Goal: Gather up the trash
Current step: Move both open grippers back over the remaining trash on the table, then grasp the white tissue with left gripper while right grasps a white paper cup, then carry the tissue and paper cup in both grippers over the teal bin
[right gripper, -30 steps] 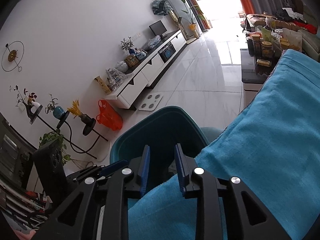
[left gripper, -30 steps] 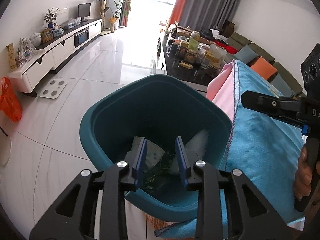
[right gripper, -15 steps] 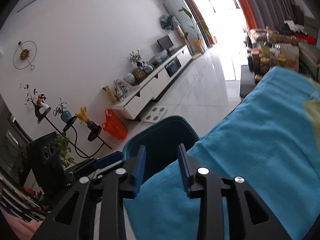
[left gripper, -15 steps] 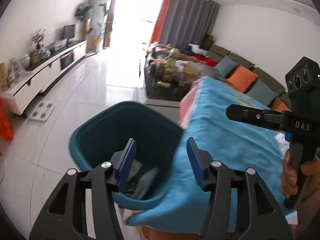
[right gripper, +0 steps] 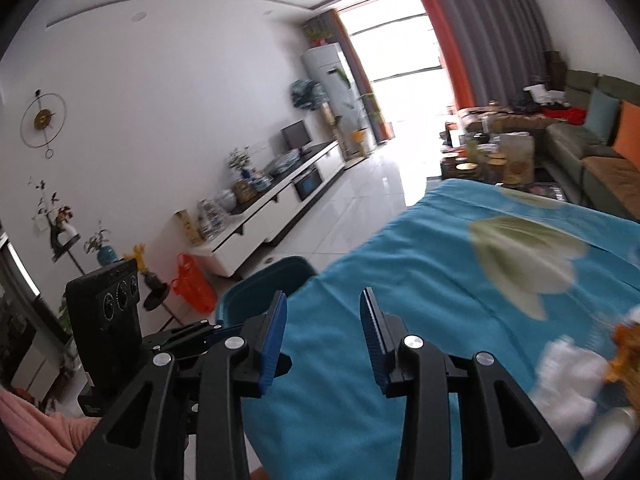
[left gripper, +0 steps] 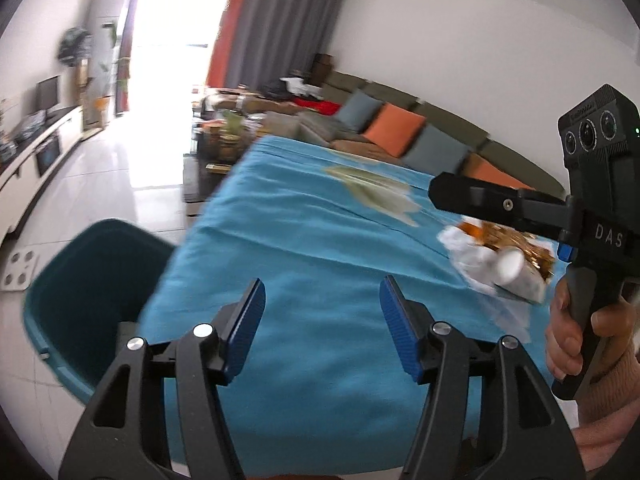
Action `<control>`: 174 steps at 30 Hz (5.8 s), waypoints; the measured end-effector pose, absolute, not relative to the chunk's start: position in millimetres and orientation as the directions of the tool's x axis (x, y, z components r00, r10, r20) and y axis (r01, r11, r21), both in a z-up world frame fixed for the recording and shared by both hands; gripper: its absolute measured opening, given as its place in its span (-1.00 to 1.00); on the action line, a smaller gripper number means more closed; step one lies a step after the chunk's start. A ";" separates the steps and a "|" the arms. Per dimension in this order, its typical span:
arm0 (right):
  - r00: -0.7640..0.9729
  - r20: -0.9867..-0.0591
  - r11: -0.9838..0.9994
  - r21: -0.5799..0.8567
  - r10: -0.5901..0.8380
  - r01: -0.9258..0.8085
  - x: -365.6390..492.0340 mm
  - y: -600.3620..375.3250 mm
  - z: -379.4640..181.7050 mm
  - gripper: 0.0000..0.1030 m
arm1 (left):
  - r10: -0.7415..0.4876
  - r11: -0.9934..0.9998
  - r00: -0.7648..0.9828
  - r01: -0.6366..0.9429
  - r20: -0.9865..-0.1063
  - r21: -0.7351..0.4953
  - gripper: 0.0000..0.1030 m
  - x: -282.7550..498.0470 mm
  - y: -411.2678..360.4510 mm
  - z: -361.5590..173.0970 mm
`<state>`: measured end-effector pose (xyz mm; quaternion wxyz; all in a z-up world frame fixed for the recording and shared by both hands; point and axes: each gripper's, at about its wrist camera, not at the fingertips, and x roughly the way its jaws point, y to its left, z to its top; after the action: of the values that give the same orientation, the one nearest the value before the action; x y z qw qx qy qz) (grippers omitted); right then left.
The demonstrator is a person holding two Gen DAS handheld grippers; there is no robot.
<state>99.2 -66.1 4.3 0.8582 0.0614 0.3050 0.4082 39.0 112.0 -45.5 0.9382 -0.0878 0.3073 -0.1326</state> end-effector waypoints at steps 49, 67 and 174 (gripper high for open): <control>0.737 -0.504 0.891 0.305 0.450 -0.336 89.0 -256.6 -16.0 -0.27 | -0.490 0.847 0.493 0.463 -0.719 -0.260 -0.93 113.8 -52.6 -76.2; 0.700 -0.575 0.904 0.319 0.424 -0.286 35.3 -261.4 -41.6 -0.27 | -0.505 0.845 0.516 0.459 -0.692 -0.275 -0.23 78.6 0.0 -78.7; 0.143 -0.574 0.418 0.381 0.806 -0.825 110.5 65.8 -29.4 -0.92 | -0.064 0.969 0.750 -0.112 -0.658 -0.221 -0.70 17.0 247.0 -53.5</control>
<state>110.5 65.8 -29.4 0.7560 -0.0126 0.3704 0.5395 17.0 247.0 -53.5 0.9272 -0.1242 0.3532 0.0130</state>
